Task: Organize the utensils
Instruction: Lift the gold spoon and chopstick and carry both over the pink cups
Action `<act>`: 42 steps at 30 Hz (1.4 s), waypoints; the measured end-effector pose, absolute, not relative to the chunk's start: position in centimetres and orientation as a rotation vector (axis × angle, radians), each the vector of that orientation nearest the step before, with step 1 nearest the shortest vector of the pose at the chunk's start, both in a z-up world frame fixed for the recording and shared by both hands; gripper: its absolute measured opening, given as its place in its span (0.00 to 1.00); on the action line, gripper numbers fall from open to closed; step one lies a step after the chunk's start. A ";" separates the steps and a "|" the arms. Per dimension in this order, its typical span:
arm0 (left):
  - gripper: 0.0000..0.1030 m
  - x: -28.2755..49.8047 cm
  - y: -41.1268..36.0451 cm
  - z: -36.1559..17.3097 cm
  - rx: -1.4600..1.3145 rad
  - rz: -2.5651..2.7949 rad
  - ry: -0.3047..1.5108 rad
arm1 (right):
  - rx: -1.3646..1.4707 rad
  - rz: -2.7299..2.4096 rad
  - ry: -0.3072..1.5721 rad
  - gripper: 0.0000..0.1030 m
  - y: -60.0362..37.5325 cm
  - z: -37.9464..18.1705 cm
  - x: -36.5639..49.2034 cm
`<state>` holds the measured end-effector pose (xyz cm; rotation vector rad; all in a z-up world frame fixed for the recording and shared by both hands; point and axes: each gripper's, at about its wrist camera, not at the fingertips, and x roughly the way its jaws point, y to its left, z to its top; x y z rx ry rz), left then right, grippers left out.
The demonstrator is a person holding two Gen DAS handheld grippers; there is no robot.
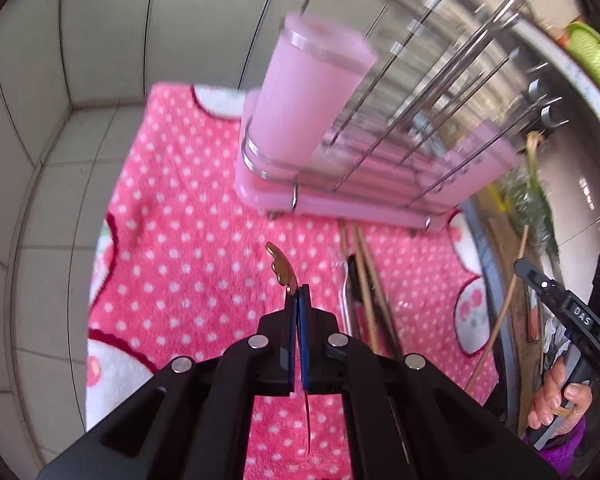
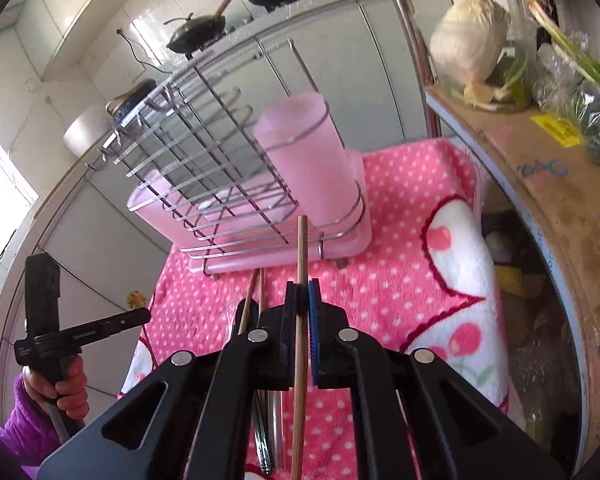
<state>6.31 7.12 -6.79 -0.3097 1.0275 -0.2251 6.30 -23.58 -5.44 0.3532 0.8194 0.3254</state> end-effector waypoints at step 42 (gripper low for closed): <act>0.01 6.0 6.6 16.1 -0.169 -0.154 0.260 | 0.194 0.293 0.289 0.06 -24.7 15.4 7.8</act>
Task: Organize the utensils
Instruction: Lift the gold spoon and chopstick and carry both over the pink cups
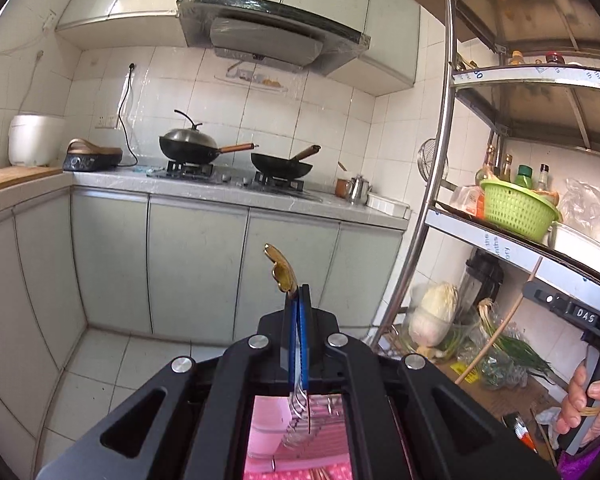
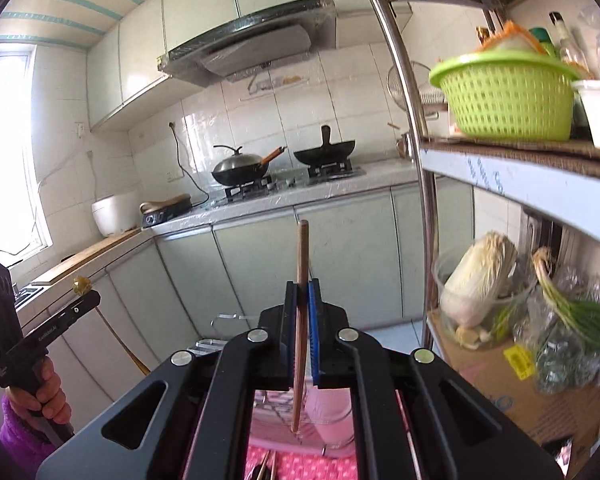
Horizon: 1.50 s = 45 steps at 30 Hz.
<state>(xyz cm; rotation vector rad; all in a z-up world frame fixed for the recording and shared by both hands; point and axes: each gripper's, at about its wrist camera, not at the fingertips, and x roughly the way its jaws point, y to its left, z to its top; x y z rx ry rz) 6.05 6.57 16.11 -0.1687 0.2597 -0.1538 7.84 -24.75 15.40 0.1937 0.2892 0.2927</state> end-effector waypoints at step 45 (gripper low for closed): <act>0.01 19.4 5.9 1.8 -0.164 -0.110 0.674 | 0.139 0.260 0.675 0.06 -21.5 5.3 21.1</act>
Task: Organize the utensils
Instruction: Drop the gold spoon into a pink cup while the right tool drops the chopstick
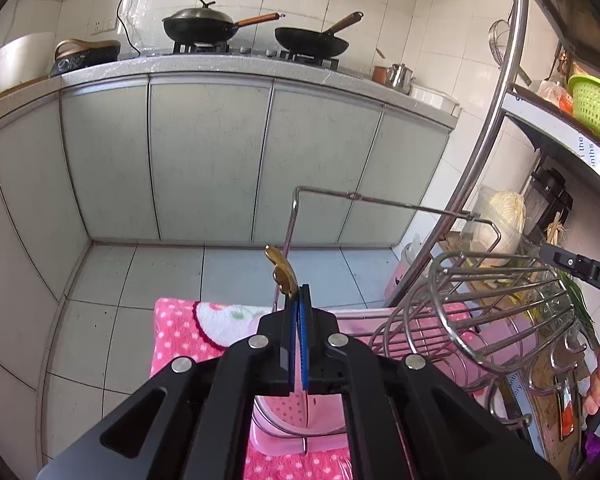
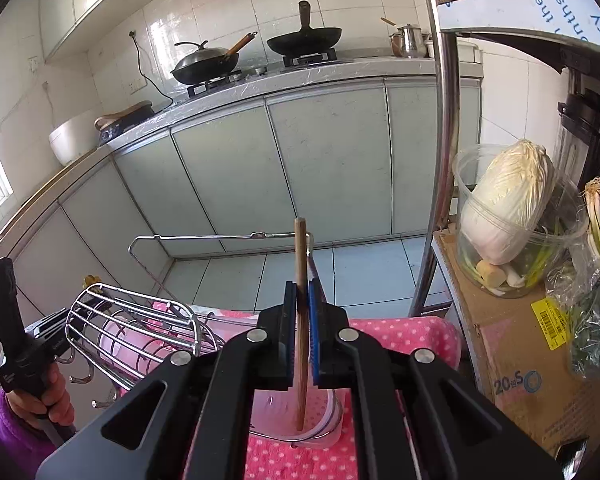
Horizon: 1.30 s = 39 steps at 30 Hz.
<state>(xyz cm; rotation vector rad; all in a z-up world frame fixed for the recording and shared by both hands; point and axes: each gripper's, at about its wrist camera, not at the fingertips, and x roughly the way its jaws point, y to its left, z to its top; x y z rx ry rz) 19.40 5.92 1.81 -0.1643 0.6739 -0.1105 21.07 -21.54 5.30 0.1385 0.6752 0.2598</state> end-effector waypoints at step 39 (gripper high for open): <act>0.31 17.9 6.0 3.2 -0.190 -0.059 0.695 | 0.158 0.251 0.639 0.37 -22.6 7.3 18.0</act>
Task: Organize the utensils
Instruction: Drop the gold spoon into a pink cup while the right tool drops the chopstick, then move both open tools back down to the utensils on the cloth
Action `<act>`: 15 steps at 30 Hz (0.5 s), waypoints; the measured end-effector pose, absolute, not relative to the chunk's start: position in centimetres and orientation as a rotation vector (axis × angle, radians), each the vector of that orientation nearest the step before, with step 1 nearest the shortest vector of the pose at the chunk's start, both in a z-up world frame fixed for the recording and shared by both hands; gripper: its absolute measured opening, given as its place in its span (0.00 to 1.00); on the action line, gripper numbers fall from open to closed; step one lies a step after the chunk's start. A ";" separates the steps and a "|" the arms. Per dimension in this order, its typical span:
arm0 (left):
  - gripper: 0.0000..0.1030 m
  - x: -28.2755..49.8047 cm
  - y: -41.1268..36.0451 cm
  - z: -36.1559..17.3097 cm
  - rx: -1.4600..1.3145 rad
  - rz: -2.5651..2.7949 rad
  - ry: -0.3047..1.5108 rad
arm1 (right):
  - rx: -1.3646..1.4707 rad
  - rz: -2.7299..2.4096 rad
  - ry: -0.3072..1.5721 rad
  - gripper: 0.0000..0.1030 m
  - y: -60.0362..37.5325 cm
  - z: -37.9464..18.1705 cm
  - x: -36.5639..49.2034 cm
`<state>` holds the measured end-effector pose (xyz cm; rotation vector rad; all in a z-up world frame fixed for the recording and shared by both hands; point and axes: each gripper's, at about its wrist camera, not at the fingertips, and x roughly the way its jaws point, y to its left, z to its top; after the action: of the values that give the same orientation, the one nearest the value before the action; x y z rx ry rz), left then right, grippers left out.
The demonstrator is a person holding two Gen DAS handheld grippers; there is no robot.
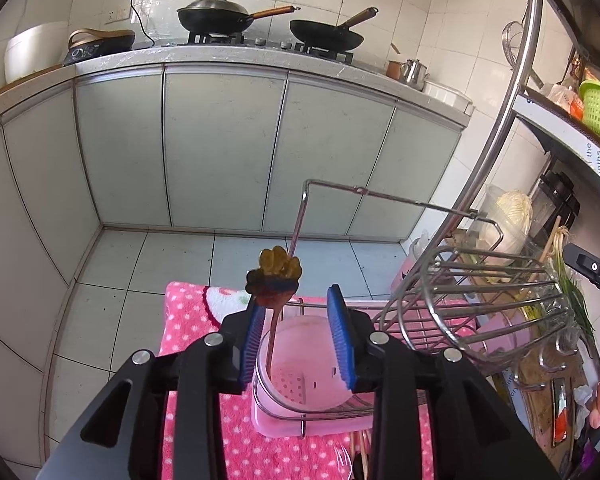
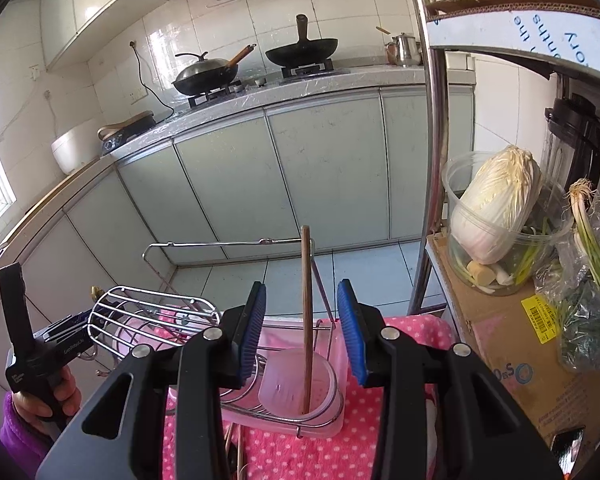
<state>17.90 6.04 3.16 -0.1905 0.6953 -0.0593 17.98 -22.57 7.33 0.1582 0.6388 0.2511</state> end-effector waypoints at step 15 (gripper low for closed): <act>0.39 12.0 7.8 8.9 -0.222 -0.078 0.538 | 0.174 0.256 0.574 0.37 -23.9 8.9 12.7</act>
<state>11.98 7.84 8.94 -0.2219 0.5376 -0.0781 12.69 -23.86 8.87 0.1737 0.5744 0.2561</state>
